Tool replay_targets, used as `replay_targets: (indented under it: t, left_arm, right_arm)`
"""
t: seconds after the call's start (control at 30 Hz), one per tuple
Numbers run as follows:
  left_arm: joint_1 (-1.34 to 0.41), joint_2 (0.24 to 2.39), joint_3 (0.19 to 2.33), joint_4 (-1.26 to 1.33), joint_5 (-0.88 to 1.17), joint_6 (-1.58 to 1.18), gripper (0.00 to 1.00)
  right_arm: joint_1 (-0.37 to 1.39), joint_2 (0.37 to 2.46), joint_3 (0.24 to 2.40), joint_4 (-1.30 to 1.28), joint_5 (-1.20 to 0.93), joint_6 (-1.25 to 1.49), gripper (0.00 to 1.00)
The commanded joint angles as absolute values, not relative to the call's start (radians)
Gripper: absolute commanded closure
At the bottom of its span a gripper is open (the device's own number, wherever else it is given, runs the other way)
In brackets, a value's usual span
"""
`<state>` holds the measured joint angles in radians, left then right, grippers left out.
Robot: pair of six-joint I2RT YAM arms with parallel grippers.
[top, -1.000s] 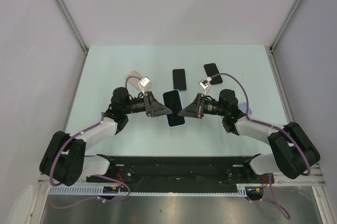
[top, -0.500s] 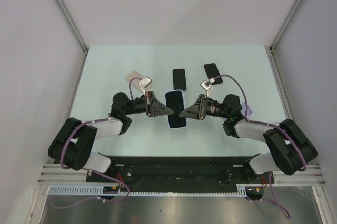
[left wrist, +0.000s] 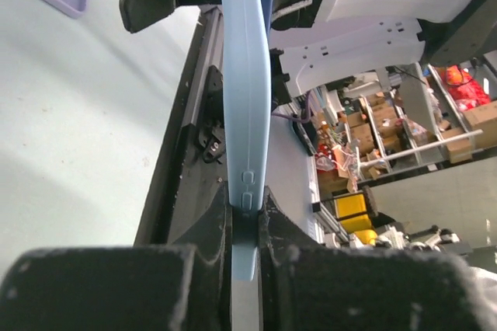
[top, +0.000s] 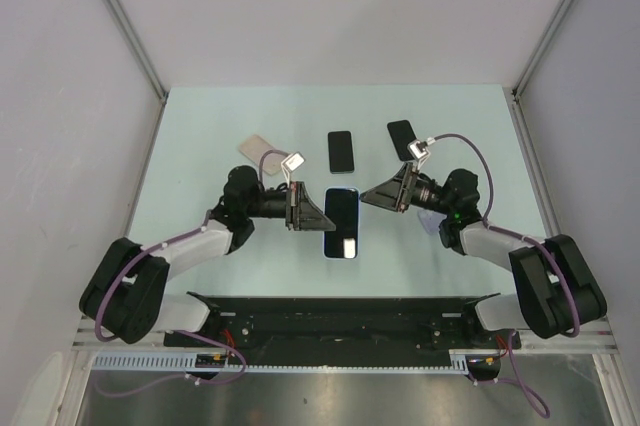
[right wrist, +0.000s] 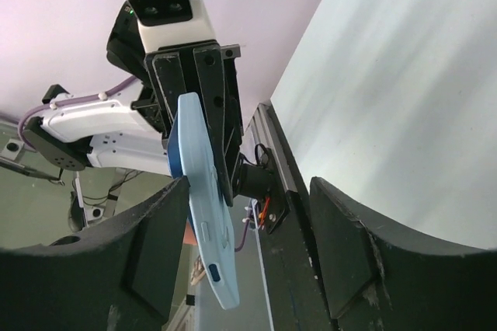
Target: Put the phone into the phone case
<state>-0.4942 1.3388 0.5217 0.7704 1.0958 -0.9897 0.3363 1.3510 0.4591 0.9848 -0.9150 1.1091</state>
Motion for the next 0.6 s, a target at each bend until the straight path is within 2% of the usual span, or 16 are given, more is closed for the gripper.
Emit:
replay_targets:
  t: [0.0, 0.4, 0.5, 0.57]
  left_arm:
    - [-0.523, 1.275, 0.623, 0.479, 1.069, -0.744, 1.0]
    - [-0.534, 1.278, 0.617, 0.448, 1.039, -0.762, 1.0]
    - [-0.534, 1.27, 0.614, 0.451, 1.037, -0.773, 1.0]
    - [-0.534, 1.262, 0.612, 0.449, 1.04, -0.781, 1.0]
  right_arm:
    - [0.336, 1.368, 0.505, 1.023, -0.954, 1.124, 0.33]
    - [0.393, 1.388, 0.509, 1.092, -0.93, 1.167, 0.36]
    - [0.397, 1.371, 0.509, 1.054, -0.919, 1.14, 0.41]
    - [0.408, 1.368, 0.509, 1.046, -0.917, 1.123, 0.5]
